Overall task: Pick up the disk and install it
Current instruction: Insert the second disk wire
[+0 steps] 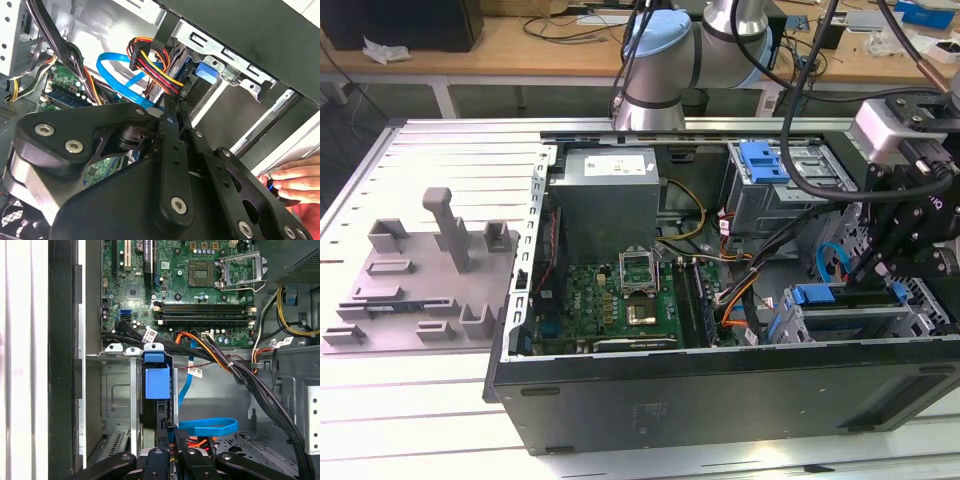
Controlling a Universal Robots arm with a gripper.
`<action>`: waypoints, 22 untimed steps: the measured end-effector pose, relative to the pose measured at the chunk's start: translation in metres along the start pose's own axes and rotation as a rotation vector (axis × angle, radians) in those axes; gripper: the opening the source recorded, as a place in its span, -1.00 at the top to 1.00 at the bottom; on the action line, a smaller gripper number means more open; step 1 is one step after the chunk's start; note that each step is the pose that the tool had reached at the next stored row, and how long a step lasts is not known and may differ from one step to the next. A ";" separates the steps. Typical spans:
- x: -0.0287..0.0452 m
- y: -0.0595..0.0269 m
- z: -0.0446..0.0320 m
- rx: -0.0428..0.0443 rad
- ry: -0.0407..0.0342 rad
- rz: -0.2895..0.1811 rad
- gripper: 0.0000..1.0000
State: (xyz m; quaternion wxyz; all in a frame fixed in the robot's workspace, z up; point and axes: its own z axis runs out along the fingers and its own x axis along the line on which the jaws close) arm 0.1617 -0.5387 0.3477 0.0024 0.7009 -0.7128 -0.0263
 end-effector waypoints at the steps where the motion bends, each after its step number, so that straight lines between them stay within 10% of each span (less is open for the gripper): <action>1: 0.0000 0.0000 0.0000 0.0000 0.0000 0.000 0.68; 22: 0.0009 -0.0001 0.0022 0.0000 0.0007 0.000 0.68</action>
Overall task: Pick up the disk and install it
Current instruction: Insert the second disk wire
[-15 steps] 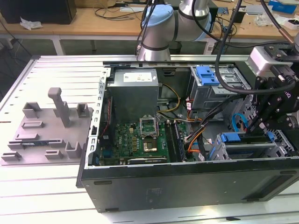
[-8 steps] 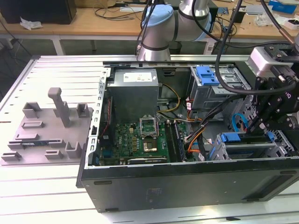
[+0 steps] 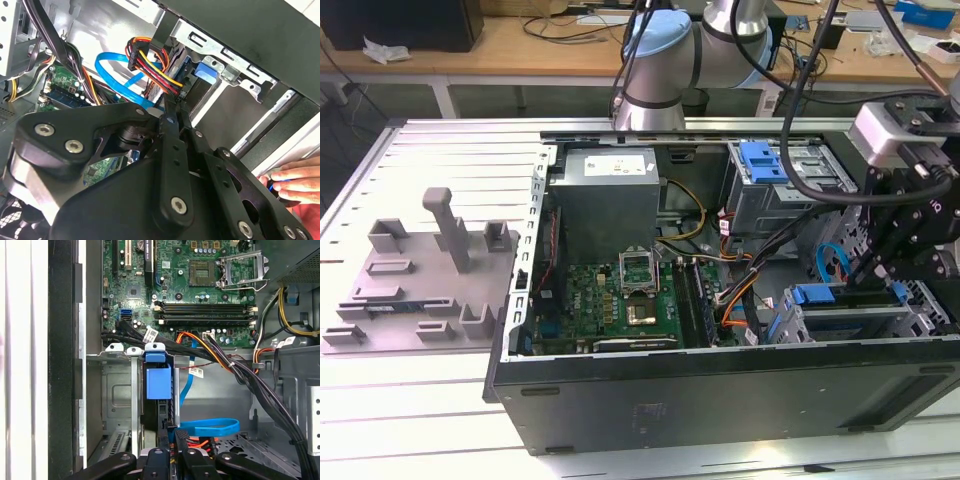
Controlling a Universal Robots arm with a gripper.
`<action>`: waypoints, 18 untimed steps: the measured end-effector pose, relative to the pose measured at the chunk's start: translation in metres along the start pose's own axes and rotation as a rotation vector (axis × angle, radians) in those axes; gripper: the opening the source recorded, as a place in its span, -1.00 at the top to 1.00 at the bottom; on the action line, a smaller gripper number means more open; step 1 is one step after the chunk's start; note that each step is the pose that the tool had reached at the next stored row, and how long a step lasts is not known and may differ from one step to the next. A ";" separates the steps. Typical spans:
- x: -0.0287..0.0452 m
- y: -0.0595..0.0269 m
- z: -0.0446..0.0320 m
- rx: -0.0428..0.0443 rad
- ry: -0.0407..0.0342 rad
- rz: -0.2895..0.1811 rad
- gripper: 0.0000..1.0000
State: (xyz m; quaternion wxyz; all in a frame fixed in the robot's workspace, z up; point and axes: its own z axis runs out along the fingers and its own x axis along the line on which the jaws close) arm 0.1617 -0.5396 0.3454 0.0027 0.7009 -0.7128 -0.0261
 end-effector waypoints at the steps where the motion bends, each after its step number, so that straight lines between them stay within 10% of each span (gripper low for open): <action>1: 0.0000 0.0000 0.0001 0.0000 0.0002 0.000 0.68; 18: 0.0000 0.0001 -0.0014 0.0002 0.0083 0.000 0.68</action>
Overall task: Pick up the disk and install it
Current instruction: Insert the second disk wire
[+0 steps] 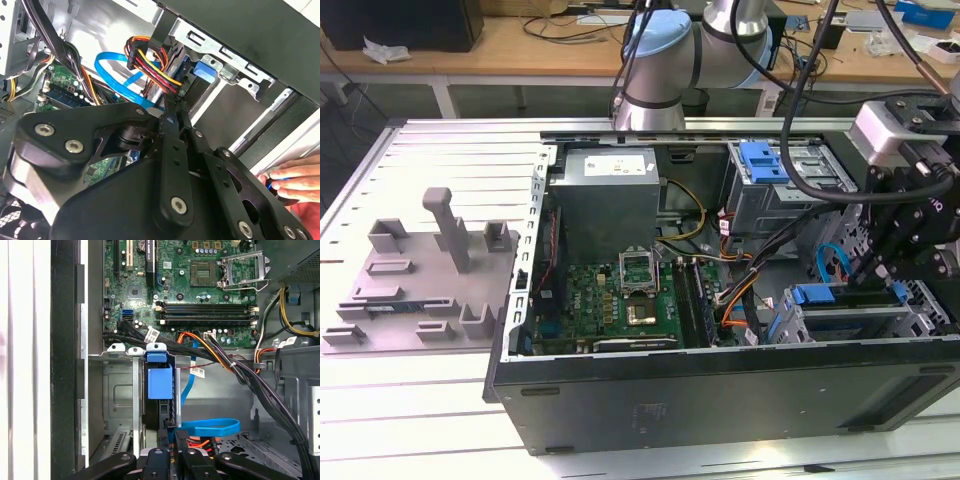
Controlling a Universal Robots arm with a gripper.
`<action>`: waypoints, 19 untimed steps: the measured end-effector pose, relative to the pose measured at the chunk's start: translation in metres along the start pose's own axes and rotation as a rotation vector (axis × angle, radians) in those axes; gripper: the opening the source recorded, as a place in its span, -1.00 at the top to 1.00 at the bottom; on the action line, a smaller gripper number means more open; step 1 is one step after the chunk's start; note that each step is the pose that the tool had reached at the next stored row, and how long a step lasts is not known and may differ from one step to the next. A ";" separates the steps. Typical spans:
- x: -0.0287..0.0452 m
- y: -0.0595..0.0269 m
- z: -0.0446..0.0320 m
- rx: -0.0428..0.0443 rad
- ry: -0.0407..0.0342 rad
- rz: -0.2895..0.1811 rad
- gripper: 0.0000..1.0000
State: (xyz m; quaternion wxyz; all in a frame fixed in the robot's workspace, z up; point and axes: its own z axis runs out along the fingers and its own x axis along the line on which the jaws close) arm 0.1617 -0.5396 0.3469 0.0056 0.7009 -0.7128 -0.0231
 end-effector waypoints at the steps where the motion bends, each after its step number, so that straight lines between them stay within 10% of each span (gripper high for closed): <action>1: 0.0000 0.0000 0.0001 0.0000 0.0009 0.000 0.68; 10: 0.0002 0.0008 0.0086 -0.0003 0.0053 -0.017 0.68; 19: -0.0001 0.0022 -0.0033 -0.0006 0.0057 -0.032 0.29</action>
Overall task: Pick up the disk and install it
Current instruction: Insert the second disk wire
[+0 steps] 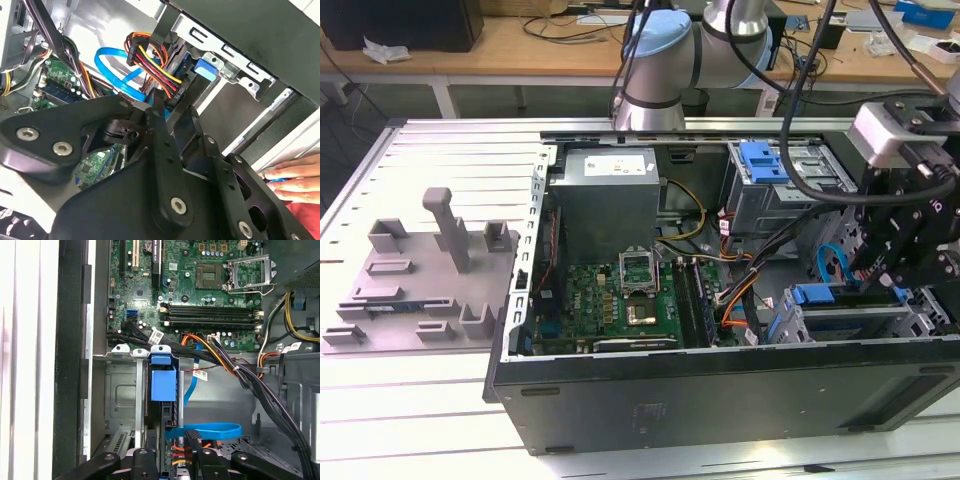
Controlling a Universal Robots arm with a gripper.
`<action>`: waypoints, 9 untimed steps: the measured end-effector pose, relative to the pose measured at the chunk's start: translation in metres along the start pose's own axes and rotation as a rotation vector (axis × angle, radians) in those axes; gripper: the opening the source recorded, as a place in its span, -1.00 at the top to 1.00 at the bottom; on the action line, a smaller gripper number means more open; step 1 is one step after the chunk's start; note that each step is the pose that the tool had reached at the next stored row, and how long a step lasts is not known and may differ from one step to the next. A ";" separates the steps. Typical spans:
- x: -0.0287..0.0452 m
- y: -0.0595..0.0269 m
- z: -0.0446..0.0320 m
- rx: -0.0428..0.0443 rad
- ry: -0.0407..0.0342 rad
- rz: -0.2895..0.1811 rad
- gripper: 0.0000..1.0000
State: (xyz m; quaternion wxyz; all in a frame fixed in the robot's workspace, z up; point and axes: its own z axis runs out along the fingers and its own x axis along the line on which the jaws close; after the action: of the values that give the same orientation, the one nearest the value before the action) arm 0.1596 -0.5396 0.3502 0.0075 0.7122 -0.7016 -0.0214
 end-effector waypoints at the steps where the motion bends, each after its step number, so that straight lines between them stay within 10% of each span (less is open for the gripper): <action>1: 0.0000 0.0001 -0.0018 -0.0001 0.0004 -0.001 0.29; 9: -0.0031 0.0107 -0.0157 -0.0004 0.0678 -0.004 0.44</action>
State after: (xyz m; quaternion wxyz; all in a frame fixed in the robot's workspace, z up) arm 0.1495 -0.5369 0.3664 0.0314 0.7139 -0.6995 0.0026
